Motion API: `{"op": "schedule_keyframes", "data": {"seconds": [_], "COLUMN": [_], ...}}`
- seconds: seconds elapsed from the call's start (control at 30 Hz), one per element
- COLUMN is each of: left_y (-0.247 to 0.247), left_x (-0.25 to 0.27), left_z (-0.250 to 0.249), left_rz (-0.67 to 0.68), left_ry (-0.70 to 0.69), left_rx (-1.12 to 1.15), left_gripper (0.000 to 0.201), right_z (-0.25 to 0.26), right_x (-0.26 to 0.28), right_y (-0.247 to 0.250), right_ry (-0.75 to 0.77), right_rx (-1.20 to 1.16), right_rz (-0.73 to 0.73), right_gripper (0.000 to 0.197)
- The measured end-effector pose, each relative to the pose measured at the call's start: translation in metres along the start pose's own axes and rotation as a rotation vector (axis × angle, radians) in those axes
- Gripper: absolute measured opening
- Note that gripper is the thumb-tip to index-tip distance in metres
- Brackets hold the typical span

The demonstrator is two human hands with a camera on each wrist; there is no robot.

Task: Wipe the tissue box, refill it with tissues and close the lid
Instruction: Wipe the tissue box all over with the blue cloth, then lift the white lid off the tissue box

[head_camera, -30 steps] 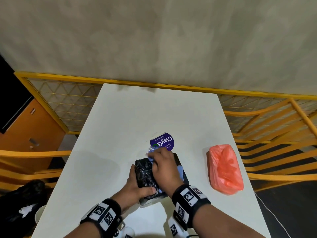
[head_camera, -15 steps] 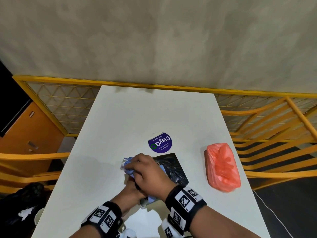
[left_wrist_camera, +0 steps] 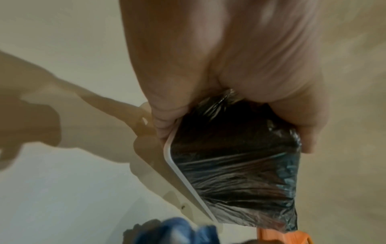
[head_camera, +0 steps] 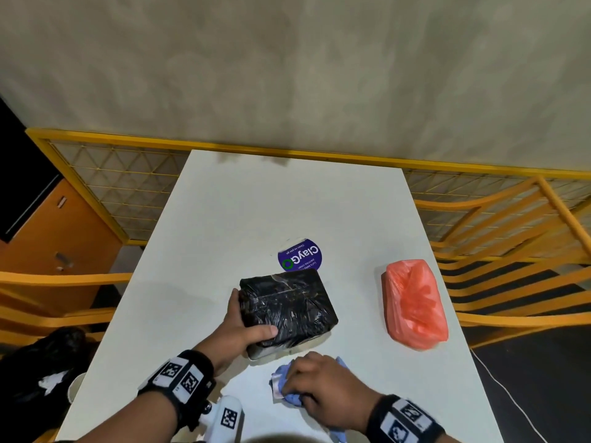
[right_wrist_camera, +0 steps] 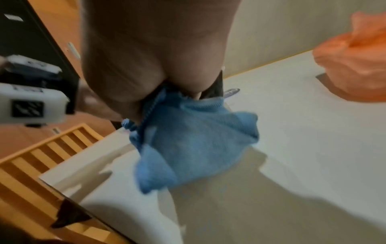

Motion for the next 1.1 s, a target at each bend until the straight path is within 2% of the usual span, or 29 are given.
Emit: {"op": "schedule_keyframes", "data": {"seconds": [0.07, 0.13, 0.17, 0.23, 0.27, 0.3, 0.37, 0.4, 0.47, 0.57, 0.7, 0.77, 0.93, 1.0, 1.1], "left_y": [0.000, 0.000, -0.001, -0.003, -0.006, -0.008, -0.013, -0.015, -0.021, -0.029, -0.032, -0.031, -0.033, -0.035, -0.033], "left_x": [-0.002, -0.001, 0.000, 0.003, 0.004, 0.004, 0.006, 0.006, 0.008, 0.013, 0.020, 0.019, 0.012, 0.010, 0.007], "left_z": [0.002, 0.002, 0.001, -0.002, -0.004, -0.004, -0.008, -0.009, -0.015, -0.033, -0.062, -0.070, -0.056, -0.044, -0.027], "left_rz": [0.015, 0.029, 0.039, 0.061, 0.081, 0.099, 0.142, 0.168, 0.213, 0.261, 0.228, 0.186, 0.174, 0.184, 0.168], "left_ry": [0.013, 0.031, 0.033, 0.044, 0.052, 0.062, 0.068, 0.064, 0.042, -0.024, -0.114, -0.159, -0.183, -0.189, -0.177], "left_rx": [-0.027, -0.053, -0.065, -0.118, -0.151, -0.187, -0.273, -0.321, -0.417, -0.448, -0.420, -0.402, -0.379, -0.386, -0.409], "left_gripper": [0.122, 0.133, 0.136, 0.140, 0.143, 0.148, 0.155, 0.155, 0.152, 0.145, 0.112, 0.104, 0.072, 0.069, 0.073], "right_z": [-0.007, -0.013, -0.026, -0.064, -0.084, -0.098, -0.110, -0.107, -0.101, -0.102, -0.108, -0.111, -0.125, -0.129, -0.135], "right_x": [0.003, 0.014, 0.027, 0.060, 0.073, 0.077, 0.067, 0.060, 0.049, 0.044, 0.047, 0.047, 0.061, 0.065, 0.067], "right_y": [0.001, 0.031, 0.050, 0.079, 0.086, 0.084, 0.062, 0.052, 0.049, 0.050, 0.055, 0.058, 0.063, 0.061, 0.058], "right_ry": [-0.027, -0.104, -0.211, -0.510, -0.661, -0.801, -1.000, -1.045, -1.056, -1.005, -0.857, -0.800, -0.757, -0.745, -0.777], "right_rx": [0.038, -0.064, -0.159, -0.390, -0.507, -0.643, -0.983, -1.125, -1.269, -1.398, -1.560, -1.572, -1.542, -1.529, -1.417], "right_rz": [-0.052, -0.251, -0.398, -0.698, -0.794, -0.803, -0.657, -0.582, -0.536, -0.631, -0.838, -0.922, -1.205, -1.250, -1.174], "right_gripper": [0.023, 0.012, 0.004, 0.012, 0.009, 0.009, 0.039, 0.054, 0.070, 0.076, 0.063, 0.060, 0.029, 0.016, 0.025]}}
Point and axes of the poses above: each hand's wrist, its own x-axis away from the middle knuckle, its own y-axis out of the back of the hand, z = x × y, the point moved 10 cm from there along -x, towards the middle knuckle, and after that the axes turned 9 degrees about y, right-handed, at the moved point
